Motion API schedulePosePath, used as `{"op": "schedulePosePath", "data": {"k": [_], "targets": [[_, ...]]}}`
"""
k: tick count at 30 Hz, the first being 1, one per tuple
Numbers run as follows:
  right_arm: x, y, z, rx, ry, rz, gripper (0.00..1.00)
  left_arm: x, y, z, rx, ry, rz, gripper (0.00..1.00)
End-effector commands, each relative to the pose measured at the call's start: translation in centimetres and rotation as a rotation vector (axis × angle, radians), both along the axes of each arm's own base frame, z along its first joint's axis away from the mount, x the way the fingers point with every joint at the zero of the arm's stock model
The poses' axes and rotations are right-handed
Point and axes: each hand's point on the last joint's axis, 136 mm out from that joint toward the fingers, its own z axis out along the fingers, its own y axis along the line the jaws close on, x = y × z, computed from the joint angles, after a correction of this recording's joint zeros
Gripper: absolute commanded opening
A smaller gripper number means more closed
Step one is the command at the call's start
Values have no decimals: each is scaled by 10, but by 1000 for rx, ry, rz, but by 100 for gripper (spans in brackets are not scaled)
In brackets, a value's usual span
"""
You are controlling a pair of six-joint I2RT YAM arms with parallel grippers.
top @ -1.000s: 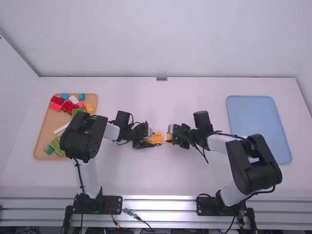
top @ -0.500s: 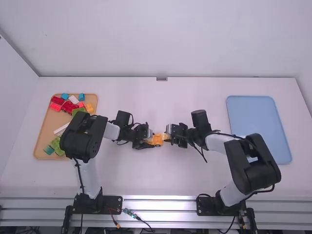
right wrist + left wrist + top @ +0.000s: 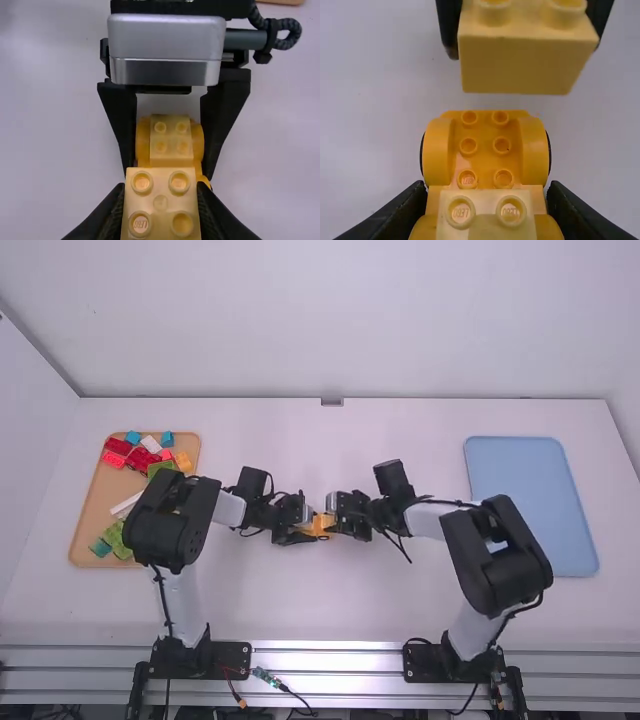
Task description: Assemble lego blocks to make yellow taxi
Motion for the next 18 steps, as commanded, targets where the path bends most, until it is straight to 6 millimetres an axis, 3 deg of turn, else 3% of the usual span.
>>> {"op": "schedulePosePath", "data": {"k": [1, 7, 18], "targets": [[1, 5, -5, 10, 18, 14, 0, -1, -2, -4, 9, -3, -14, 51], [11, 9, -12, 33, 56, -34, 0, -2, -2, -4, 8, -2, -14, 51], [6, 18, -19, -4, 34, -26, 0, -1, -2, -4, 8, -6, -14, 52]]}}
